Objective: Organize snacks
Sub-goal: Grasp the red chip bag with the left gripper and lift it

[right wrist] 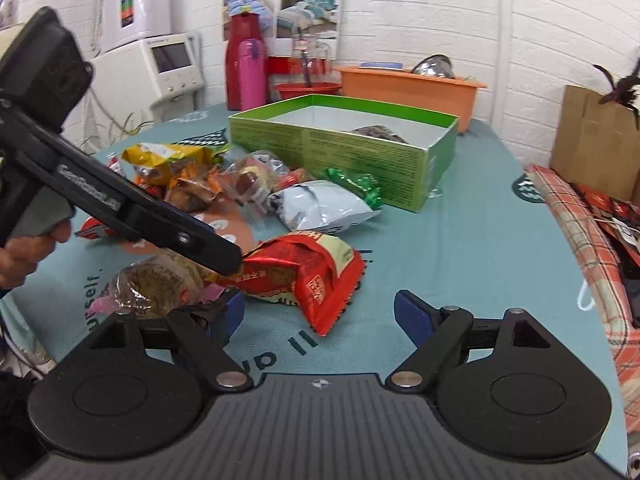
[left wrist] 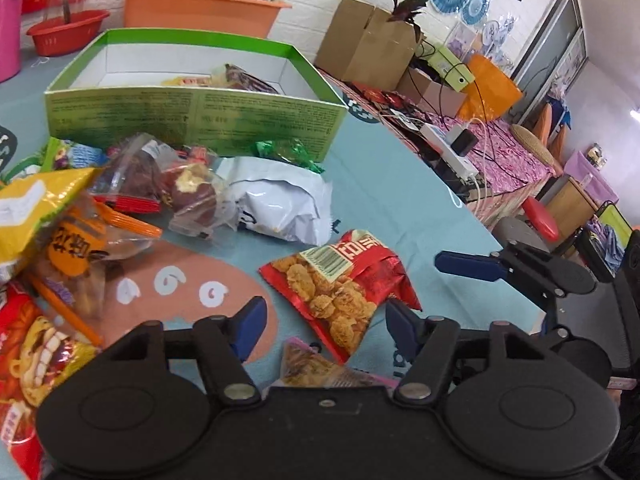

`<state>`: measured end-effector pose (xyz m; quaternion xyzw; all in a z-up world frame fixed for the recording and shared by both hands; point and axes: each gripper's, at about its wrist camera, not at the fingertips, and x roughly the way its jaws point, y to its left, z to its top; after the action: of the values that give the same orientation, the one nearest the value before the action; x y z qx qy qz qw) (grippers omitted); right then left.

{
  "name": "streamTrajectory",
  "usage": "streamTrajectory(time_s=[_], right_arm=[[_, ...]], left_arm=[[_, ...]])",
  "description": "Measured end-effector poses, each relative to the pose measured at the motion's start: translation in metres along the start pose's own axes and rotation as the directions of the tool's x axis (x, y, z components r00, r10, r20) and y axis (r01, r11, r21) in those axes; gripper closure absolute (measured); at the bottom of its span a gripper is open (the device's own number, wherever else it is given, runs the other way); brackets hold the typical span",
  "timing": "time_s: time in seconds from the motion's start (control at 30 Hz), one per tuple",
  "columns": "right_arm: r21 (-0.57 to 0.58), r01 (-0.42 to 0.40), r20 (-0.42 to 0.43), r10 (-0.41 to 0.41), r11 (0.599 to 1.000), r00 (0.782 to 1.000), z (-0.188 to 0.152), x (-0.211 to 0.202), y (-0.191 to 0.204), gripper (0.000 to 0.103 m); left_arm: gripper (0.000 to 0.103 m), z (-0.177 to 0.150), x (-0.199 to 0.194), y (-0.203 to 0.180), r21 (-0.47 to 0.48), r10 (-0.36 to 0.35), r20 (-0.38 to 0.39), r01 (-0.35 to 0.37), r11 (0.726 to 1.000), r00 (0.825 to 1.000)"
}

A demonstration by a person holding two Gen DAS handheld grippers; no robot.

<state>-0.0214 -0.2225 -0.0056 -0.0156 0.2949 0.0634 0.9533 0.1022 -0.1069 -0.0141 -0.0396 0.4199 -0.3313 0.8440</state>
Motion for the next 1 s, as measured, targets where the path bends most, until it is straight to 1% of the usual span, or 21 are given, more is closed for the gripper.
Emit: streamTrajectory(time_s=[0.03,0.07,0.17,0.27,0.33,0.43,0.47,0.5,0.53,0.57,0.6,0.63,0.7,0.73,0.8,0.87,0.9,0.93,0.97,1.0], right_arm=[[-0.015,-0.002,-0.002,0.002,1.0,1.0,0.001,0.001,0.0,0.0],[-0.029,-0.007,-0.005,0.006,1.0,1.0,0.002,0.003,-0.001,0.0],[-0.05,-0.027,-0.016,0.026,0.998,1.0,0.005,0.01,-0.002,0.0],[-0.059,-0.051,-0.031,0.05,0.997,0.998,0.006,0.017,-0.004,0.0],[-0.069,-0.063,-0.033,0.061,0.996,0.998,0.007,0.019,-0.003,0.0],[-0.067,-0.071,-0.036,0.069,0.995,0.997,0.009,0.023,-0.004,0.0],[-0.061,-0.071,-0.037,0.069,0.996,0.997,0.009,0.025,-0.004,0.003],[-0.056,-0.074,-0.042,0.072,0.996,0.997,0.009,0.026,-0.004,0.009],[-0.053,-0.073,-0.049,0.07,0.996,0.996,0.009,0.028,-0.003,0.022],[-0.053,-0.053,-0.049,0.051,0.997,0.997,0.009,0.029,-0.002,0.033],[-0.058,-0.036,-0.046,0.034,0.998,0.998,0.009,0.029,0.0,0.038],[-0.061,-0.03,-0.049,0.027,0.998,0.998,0.009,0.03,0.002,0.041],[-0.083,-0.009,-0.051,0.005,0.997,0.999,0.009,0.029,0.007,0.045],[-0.093,-0.004,-0.051,-0.001,0.996,0.999,0.009,0.029,0.01,0.048],[-0.108,0.011,-0.045,-0.016,0.994,0.999,0.01,0.025,0.014,0.049],[-0.109,0.017,-0.035,-0.021,0.994,0.999,0.013,0.018,0.016,0.053],[-0.111,0.016,-0.021,-0.018,0.994,1.0,0.016,0.013,0.016,0.055],[-0.113,0.011,-0.002,-0.012,0.994,1.0,0.019,0.008,0.017,0.063],[-0.114,0.01,0.02,-0.007,0.993,1.0,0.024,0.003,0.018,0.067],[-0.121,0.016,0.04,-0.012,0.992,0.999,0.029,0.0,0.019,0.069]], left_arm=[[0.016,0.001,0.002,0.0,-0.005,-0.006,0.001,0.006,1.0,1.0],[0.013,0.002,0.003,0.0,-0.009,-0.008,0.002,0.008,1.0,1.0],[0.012,0.007,0.009,0.004,-0.028,-0.006,-0.006,0.006,1.0,1.0],[0.011,0.01,0.017,0.012,-0.08,-0.048,-0.032,0.045,0.996,0.998],[0.01,0.013,0.021,0.013,-0.096,-0.064,-0.04,0.06,0.994,0.997],[0.003,0.014,0.026,0.009,-0.085,-0.062,-0.037,0.058,0.995,0.997],[0.003,0.014,0.028,0.008,-0.077,-0.058,-0.032,0.055,0.996,0.998],[0.003,0.015,0.029,0.006,-0.069,-0.052,-0.026,0.05,0.996,0.998],[0.01,0.015,0.03,0.005,-0.062,-0.053,-0.023,0.051,0.997,0.998],[0.016,0.015,0.031,0.005,-0.061,-0.056,-0.023,0.054,0.997,0.998],[0.026,0.014,0.031,0.006,-0.067,-0.068,-0.023,0.066,0.996,0.997],[0.032,0.014,0.031,0.006,-0.076,-0.076,-0.024,0.074,0.994,0.997],[0.037,0.013,0.031,0.006,-0.077,-0.069,-0.016,0.068,0.995,0.997],[0.041,0.012,0.029,0.006,-0.082,-0.069,-0.012,0.068,0.994,0.998],[0.043,0.011,0.023,0.007,-0.097,-0.075,0.003,0.075,0.992,0.997],[0.044,0.01,0.01,0.007,-0.09,-0.065,0.029,0.067,0.994,0.997],[0.046,0.01,0.003,0.007,-0.082,-0.062,0.044,0.066,0.994,0.997],[0.046,0.012,-0.002,0.006,-0.074,-0.056,0.049,0.06,0.995,0.997],[0.046,0.013,-0.006,0.006,-0.071,-0.056,0.059,0.06,0.996,0.997],[0.046,0.014,-0.01,0.006,-0.07,-0.061,0.068,0.065,0.995,0.996]])
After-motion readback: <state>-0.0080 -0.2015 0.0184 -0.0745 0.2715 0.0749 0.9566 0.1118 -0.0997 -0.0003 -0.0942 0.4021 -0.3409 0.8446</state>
